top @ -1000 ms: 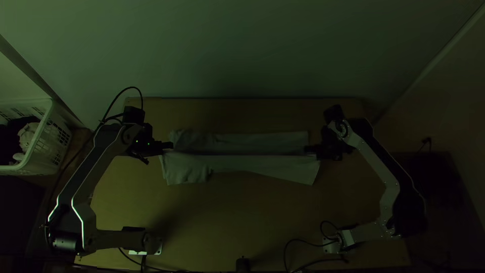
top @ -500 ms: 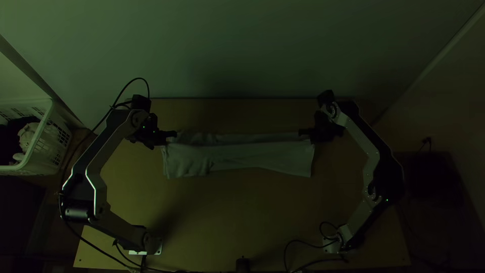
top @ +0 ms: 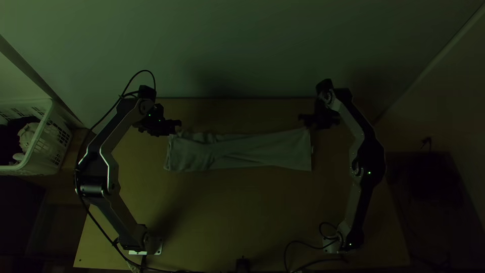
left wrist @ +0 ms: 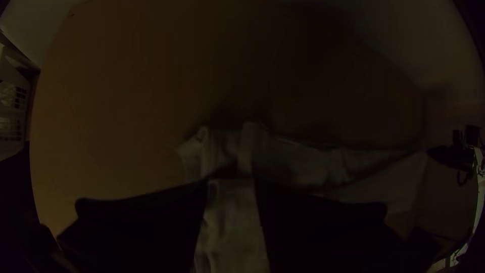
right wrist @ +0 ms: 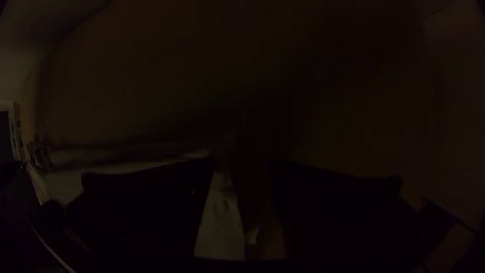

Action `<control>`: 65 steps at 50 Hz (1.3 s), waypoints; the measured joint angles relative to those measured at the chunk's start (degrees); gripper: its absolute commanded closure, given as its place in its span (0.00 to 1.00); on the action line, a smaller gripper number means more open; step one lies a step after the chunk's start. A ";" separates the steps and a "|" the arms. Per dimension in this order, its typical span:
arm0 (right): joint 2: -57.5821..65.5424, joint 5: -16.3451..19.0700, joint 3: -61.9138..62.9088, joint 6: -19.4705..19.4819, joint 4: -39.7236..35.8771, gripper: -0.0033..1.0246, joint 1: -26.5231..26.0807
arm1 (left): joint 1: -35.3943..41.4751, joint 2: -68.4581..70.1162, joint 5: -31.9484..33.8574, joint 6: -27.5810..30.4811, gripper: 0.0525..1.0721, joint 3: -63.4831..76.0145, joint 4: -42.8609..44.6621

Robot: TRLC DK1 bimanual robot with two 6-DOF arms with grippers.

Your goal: Fold the t-shirt

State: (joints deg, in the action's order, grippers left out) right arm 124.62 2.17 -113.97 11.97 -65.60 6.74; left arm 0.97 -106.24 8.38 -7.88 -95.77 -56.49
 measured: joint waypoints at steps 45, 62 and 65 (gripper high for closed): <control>-15.37 6.88 -7.87 5.44 -0.04 0.04 -6.01 | -19.98 1.22 30.42 16.68 0.04 13.79 7.06; -19.67 6.88 -1.16 6.49 -0.09 0.04 -3.74 | -22.36 1.11 37.75 33.97 0.04 21.59 4.39; -20.24 6.88 -0.76 6.73 -0.09 0.04 -3.37 | -22.49 0.24 37.90 34.95 0.04 21.64 4.87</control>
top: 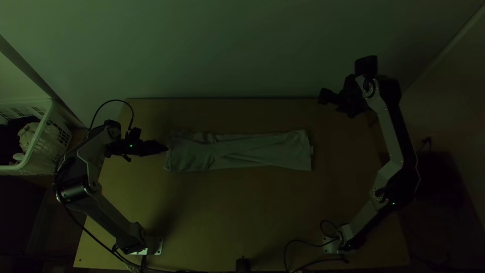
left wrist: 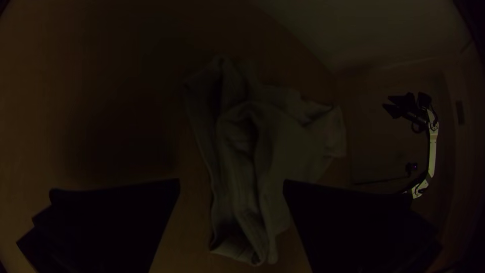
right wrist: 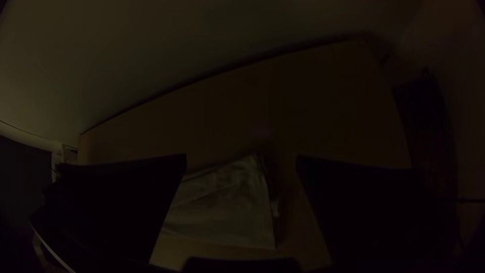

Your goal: Fold the t-shirt

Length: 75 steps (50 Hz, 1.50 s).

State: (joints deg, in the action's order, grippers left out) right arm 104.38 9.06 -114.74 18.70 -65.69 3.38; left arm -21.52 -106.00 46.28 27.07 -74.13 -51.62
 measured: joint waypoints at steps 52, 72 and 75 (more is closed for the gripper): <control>-8.48 0.02 9.94 2.32 0.55 0.04 2.51 | 21.90 3.65 -9.88 -20.13 0.43 7.96 23.54; -13.66 0.00 19.98 4.81 12.70 0.04 2.05 | 21.70 7.87 -17.22 -25.07 0.98 10.21 20.33; -15.23 0.00 22.32 4.96 16.17 0.04 1.66 | 20.13 8.85 -17.49 -25.07 0.98 10.03 18.43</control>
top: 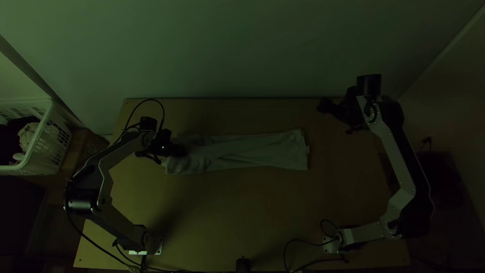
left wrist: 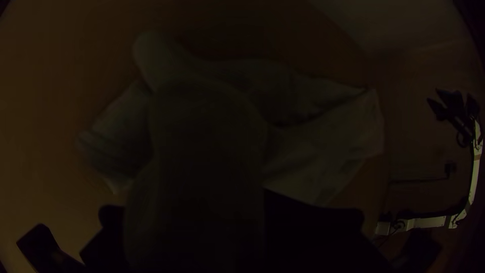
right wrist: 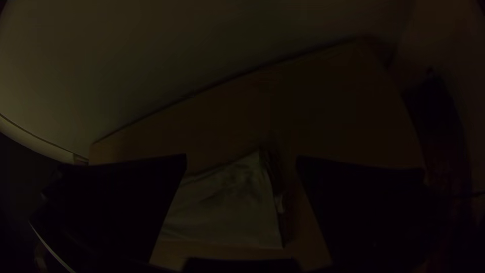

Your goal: Fold the t-shirt

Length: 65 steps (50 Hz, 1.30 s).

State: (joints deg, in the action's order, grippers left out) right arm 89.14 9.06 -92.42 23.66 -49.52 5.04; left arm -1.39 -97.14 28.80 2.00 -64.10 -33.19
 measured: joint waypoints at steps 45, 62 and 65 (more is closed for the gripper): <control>-7.72 0.00 11.15 -7.65 19.08 0.04 -5.44 | -24.11 8.20 -14.95 20.20 0.98 -12.37 -21.31; -11.50 0.00 13.92 -9.16 19.08 0.04 -7.63 | -10.49 9.49 -25.22 17.97 0.98 -24.85 -33.92; -12.04 0.02 14.53 -9.18 19.06 0.04 -8.17 | -7.04 9.51 -26.21 16.76 0.98 -26.32 -34.99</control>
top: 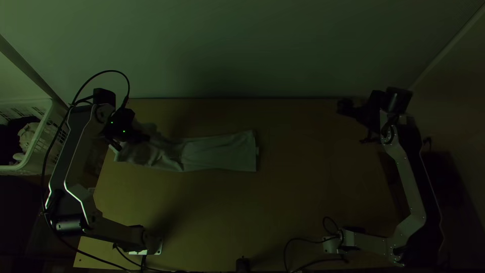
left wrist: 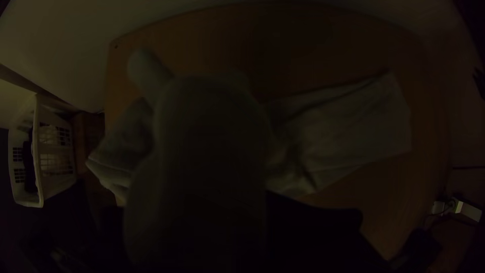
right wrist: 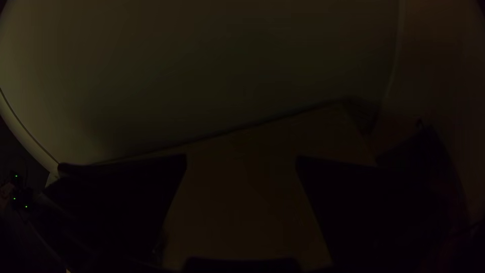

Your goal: Fold the t-shirt

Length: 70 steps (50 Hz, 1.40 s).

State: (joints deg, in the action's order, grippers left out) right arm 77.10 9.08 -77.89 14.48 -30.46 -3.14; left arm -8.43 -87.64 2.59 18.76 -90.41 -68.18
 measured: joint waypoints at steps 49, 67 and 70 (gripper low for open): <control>-15.56 -0.02 14.21 -0.17 -1.22 0.04 -3.30 | 36.35 -33.70 -1.81 -26.36 0.98 -35.12 -12.48; -19.19 -0.02 22.29 -0.04 -0.55 0.04 -2.21 | 45.55 -40.54 4.33 -32.74 0.05 -38.84 -1.11; -19.43 -0.02 24.17 0.11 -0.09 0.04 -1.25 | 46.90 -40.81 7.58 -35.04 0.05 -38.91 3.21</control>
State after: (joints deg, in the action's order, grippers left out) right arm 57.67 9.06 -53.71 14.59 -30.55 -4.38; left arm 38.48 -128.44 10.17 -16.27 -129.32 -64.97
